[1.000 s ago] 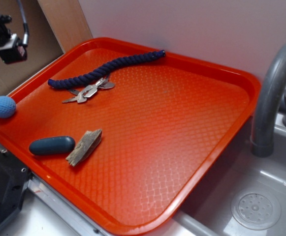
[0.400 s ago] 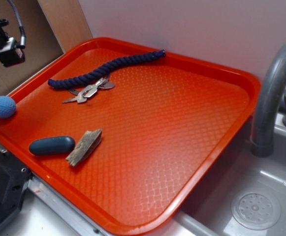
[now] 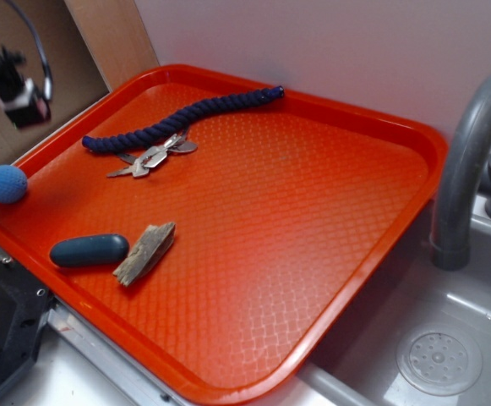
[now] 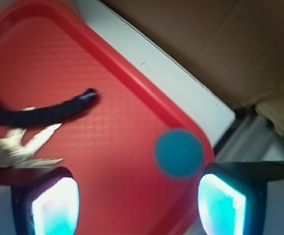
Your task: Grab the blue ball.
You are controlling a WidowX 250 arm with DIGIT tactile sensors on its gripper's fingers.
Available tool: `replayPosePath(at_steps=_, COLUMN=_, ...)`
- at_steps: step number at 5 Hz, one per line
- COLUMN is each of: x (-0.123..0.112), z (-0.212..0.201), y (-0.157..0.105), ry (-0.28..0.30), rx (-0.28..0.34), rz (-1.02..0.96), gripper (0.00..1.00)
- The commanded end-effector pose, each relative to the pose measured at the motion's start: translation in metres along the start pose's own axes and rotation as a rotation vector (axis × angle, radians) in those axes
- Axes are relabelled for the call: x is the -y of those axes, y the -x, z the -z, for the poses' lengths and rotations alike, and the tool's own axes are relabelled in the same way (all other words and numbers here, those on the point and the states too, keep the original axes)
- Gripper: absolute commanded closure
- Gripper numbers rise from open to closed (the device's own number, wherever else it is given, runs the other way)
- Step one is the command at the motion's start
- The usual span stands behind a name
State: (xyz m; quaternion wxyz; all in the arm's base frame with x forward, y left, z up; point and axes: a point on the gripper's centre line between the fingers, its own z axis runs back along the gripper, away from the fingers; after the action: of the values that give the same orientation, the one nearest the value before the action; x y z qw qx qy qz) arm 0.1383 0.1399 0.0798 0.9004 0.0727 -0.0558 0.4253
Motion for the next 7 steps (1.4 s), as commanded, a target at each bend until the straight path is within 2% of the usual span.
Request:
replayPosePath(at_steps=1, x=-0.046, z=0.02, y=-0.013, ry=0.051, rx=0.147, rz=0.065, gripper=0.0)
replayPosePath(at_steps=2, x=-0.045, z=0.025, y=-0.017, ry=0.04, rx=0.147, rz=0.08, gripper=0.0)
replayPosePath(at_steps=3, x=-0.042, z=0.025, y=-0.021, ry=0.009, rx=0.178, rz=0.095, gripper=0.0)
replayPosePath(at_steps=4, x=-0.042, z=0.028, y=-0.019, ry=0.001, rx=0.182, rz=0.115, gripper=0.1)
replayPosePath(at_steps=5, x=-0.046, z=0.029, y=-0.008, ry=-0.009, rx=0.177, rz=0.126, gripper=1.0)
replayPosePath(at_steps=6, x=-0.053, z=0.033, y=0.008, ry=-0.036, rx=0.167, rz=0.152, gripper=1.0)
replayPosePath(at_steps=7, x=-0.051, z=0.031, y=0.026, ry=-0.022, rx=0.13, rz=0.19, gripper=1.0)
